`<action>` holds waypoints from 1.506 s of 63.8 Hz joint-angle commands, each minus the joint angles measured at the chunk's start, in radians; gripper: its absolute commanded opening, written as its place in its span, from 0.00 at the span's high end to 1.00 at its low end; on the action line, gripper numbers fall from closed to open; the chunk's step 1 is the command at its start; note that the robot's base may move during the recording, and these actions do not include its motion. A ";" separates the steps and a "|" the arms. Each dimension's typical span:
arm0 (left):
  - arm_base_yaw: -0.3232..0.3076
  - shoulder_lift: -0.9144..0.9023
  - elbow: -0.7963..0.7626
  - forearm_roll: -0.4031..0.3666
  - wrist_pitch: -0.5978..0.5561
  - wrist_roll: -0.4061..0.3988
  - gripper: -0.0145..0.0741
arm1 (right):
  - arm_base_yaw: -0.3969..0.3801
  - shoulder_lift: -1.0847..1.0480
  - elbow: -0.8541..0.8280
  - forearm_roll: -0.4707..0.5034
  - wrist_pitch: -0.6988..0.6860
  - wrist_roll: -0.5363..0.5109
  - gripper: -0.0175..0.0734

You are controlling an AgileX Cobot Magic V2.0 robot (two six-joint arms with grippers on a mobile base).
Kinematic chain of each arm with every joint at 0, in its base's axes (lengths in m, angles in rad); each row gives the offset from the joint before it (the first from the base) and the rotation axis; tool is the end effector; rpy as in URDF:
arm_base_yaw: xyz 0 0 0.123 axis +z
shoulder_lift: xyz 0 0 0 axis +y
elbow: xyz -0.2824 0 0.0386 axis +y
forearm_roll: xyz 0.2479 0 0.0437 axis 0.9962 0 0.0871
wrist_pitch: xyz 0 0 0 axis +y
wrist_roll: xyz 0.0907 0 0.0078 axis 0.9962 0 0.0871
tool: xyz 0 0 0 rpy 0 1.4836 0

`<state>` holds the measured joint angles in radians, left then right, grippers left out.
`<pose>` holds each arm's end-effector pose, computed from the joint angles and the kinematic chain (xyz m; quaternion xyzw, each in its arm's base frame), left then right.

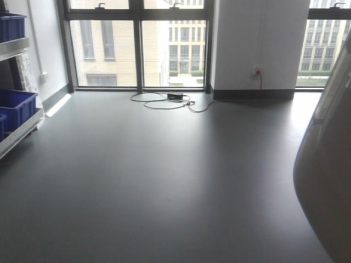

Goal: Move white bin to right shelf second layer
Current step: 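Hold the bin in the right gripper while driving across the room, then hold the bin while driving up to the blue-bin roller shelf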

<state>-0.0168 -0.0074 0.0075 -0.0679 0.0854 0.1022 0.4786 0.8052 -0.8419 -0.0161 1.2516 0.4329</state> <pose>0.0562 -0.0015 0.2032 0.0202 0.7061 0.0042 0.7078 0.1047 0.0527 0.3238 -0.0231 0.9753 0.0895 0.2008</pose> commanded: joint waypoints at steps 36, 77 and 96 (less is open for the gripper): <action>-0.004 -0.015 0.037 -0.006 -0.085 -0.003 0.74 | -0.005 -0.002 -0.027 -0.004 -0.012 -0.001 0.74; -0.004 -0.015 0.037 -0.006 -0.085 -0.003 0.74 | -0.005 -0.002 -0.027 -0.003 -0.013 -0.001 0.74; -0.004 -0.015 0.037 -0.006 -0.085 -0.003 0.74 | -0.005 -0.002 -0.027 -0.003 -0.013 -0.001 0.74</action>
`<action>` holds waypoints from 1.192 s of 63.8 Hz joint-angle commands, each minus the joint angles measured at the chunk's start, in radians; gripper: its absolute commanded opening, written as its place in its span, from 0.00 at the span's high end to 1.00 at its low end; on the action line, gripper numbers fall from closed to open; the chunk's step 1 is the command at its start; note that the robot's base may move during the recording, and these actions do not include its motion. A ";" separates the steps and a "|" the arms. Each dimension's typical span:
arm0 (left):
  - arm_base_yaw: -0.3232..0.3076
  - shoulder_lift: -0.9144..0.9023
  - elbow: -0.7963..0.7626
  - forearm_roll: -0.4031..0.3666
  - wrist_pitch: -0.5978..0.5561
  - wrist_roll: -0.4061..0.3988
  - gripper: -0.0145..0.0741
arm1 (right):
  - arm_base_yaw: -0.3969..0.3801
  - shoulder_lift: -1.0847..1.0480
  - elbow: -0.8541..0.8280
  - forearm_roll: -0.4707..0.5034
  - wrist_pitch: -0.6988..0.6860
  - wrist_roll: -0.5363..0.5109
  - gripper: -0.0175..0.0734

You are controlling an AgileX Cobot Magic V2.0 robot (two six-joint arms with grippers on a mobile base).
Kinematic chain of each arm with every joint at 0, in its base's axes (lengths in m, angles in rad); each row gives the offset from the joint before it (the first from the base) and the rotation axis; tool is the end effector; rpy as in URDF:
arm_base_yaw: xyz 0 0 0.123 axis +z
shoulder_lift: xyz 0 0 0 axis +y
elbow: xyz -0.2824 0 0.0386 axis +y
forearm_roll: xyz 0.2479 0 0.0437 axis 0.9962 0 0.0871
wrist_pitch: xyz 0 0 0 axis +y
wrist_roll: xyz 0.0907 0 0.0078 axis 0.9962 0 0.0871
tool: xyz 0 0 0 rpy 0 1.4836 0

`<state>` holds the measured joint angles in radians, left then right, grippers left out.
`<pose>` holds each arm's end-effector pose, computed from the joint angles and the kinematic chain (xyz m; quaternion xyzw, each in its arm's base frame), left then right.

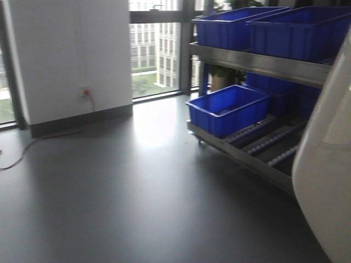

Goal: Move white bin to right shelf second layer
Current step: 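Hold the bin while driving up to the blue-bin roller shelf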

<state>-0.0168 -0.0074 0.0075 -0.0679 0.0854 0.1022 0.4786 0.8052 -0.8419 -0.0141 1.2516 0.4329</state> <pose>0.0562 -0.0015 0.2032 0.0202 0.7061 0.0042 0.7078 0.1046 0.0529 0.3238 -0.0230 0.9753 0.0904 0.2004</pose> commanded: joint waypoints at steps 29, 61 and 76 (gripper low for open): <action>-0.004 -0.015 0.037 -0.006 -0.085 -0.003 0.74 | -0.005 -0.002 -0.027 -0.005 -0.013 -0.001 0.74; -0.004 -0.015 0.037 -0.006 -0.085 -0.003 0.74 | -0.005 -0.002 -0.027 -0.005 -0.013 -0.001 0.74; -0.004 -0.015 0.037 -0.006 -0.085 -0.003 0.74 | -0.005 -0.002 -0.027 -0.005 -0.013 -0.001 0.74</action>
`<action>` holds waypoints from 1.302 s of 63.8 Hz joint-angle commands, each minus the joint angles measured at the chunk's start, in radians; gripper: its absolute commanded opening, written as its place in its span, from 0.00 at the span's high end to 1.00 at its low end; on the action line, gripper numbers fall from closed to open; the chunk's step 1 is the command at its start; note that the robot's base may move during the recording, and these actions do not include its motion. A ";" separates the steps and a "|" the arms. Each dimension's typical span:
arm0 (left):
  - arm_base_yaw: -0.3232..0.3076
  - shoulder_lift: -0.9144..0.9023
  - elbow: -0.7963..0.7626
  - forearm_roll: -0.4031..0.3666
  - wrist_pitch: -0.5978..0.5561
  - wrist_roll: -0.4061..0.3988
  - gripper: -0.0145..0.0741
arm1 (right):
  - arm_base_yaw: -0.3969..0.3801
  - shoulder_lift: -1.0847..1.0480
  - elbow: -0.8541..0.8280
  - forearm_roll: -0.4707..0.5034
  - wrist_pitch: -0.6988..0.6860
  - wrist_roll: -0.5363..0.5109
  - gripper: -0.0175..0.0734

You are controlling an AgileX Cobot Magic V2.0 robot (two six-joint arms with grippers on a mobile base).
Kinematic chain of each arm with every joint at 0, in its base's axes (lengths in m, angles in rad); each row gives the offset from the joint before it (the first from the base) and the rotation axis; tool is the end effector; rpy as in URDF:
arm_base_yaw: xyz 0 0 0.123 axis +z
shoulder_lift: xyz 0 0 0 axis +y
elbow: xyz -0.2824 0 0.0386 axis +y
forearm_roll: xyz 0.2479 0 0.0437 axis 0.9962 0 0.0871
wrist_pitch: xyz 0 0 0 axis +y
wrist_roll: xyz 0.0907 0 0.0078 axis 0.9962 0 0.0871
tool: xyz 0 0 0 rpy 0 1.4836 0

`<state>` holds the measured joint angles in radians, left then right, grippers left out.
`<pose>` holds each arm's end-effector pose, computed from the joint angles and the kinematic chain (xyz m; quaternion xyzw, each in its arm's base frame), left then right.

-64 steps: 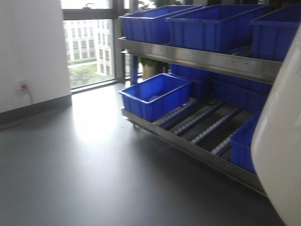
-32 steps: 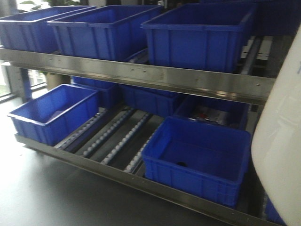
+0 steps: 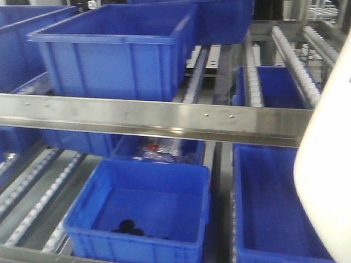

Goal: Move white bin to right shelf second layer
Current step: 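Hold the bin while driving up to the blue-bin roller shelf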

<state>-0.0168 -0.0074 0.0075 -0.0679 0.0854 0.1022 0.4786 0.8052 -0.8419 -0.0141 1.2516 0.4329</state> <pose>0.0562 -0.0015 0.2032 0.0202 0.7061 0.0042 0.7078 0.1046 0.0529 0.3238 -0.0230 0.9753 0.0904 0.2004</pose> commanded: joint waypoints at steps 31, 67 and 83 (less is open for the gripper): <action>-0.004 -0.015 0.037 -0.006 -0.085 -0.003 0.74 | -0.005 -0.002 -0.027 -0.005 -0.013 -0.001 0.74; -0.004 -0.015 0.037 -0.006 -0.085 -0.003 0.74 | -0.005 -0.002 -0.027 -0.005 -0.013 -0.001 0.74; -0.004 -0.015 0.037 -0.006 -0.085 -0.003 0.74 | -0.005 -0.002 -0.027 -0.005 -0.013 -0.001 0.74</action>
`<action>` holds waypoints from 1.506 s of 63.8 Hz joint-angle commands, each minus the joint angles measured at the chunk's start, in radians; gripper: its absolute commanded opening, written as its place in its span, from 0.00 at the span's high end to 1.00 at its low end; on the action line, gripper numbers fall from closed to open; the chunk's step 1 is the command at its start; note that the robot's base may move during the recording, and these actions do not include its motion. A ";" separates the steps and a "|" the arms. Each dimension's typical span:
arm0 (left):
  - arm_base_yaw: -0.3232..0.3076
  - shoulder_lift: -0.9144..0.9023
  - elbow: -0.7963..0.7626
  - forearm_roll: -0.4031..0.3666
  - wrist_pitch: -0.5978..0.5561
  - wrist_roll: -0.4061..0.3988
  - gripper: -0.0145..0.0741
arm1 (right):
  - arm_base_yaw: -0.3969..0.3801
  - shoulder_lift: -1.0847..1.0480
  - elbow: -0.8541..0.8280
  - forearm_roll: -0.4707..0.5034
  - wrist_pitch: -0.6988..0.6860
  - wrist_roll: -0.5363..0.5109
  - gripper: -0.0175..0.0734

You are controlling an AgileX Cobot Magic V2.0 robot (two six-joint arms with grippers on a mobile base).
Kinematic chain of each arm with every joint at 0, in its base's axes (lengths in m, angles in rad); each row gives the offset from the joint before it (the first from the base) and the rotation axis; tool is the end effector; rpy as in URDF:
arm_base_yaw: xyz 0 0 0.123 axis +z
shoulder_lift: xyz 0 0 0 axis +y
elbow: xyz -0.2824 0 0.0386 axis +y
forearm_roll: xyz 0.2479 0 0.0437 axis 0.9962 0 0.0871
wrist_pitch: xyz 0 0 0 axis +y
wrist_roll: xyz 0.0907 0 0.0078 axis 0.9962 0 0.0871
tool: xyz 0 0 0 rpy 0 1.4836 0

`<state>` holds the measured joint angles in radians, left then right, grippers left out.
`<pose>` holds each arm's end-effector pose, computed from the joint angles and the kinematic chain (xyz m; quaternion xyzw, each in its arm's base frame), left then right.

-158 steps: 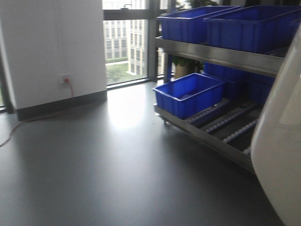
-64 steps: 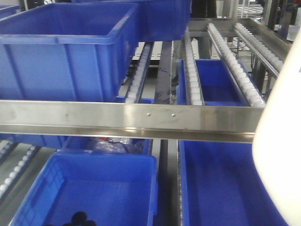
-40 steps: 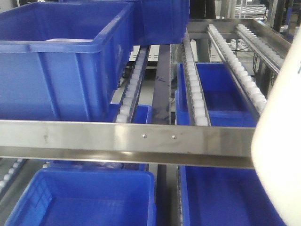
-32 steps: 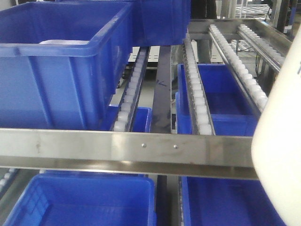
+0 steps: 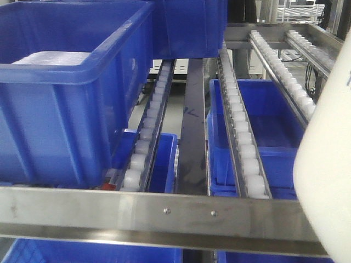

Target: Move white bin to right shelf second layer

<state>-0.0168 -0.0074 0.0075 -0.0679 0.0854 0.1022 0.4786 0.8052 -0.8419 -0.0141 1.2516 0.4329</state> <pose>0.0562 -0.0015 0.2032 0.0202 0.7061 0.0042 0.7078 0.1046 0.0529 0.3238 -0.0230 0.9753 0.0904 0.2004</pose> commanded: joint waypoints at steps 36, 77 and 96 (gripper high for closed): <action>-0.004 -0.015 0.037 -0.006 -0.085 -0.003 0.74 | -0.005 -0.002 -0.027 -0.005 -0.013 -0.001 0.74; -0.004 -0.015 0.037 -0.006 -0.085 -0.003 0.74 | -0.005 -0.002 -0.027 -0.005 -0.013 -0.001 0.74; -0.004 -0.015 0.037 -0.006 -0.085 -0.003 0.74 | -0.005 -0.003 -0.027 0.023 0.010 -0.001 0.74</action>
<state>-0.0168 -0.0074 0.0075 -0.0679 0.0853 0.1022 0.4786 0.8052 -0.8419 0.0000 1.2516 0.4329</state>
